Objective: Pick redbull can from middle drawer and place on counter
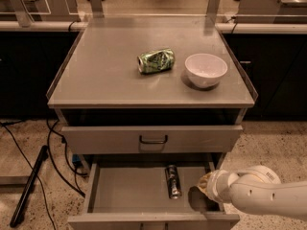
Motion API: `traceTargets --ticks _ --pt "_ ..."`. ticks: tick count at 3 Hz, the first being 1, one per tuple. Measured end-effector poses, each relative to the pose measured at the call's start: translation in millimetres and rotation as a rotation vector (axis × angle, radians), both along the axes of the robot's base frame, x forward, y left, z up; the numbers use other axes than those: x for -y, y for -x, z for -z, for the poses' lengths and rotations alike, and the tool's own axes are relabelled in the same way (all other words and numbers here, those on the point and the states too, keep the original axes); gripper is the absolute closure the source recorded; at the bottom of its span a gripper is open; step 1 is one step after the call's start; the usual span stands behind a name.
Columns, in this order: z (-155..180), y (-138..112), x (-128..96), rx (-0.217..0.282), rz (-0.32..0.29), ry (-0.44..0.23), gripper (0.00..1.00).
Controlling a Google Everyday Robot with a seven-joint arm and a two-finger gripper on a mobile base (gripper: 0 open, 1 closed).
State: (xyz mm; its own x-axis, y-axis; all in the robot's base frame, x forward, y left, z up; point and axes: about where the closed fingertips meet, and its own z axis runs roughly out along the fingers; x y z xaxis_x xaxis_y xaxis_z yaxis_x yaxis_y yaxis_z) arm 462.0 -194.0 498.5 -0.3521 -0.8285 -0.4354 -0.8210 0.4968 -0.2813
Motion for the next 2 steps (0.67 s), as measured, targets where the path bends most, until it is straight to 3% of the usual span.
traceTargets --ticks 2 --pt "60 16 -53 -0.12 -0.005 -0.105 1.0"
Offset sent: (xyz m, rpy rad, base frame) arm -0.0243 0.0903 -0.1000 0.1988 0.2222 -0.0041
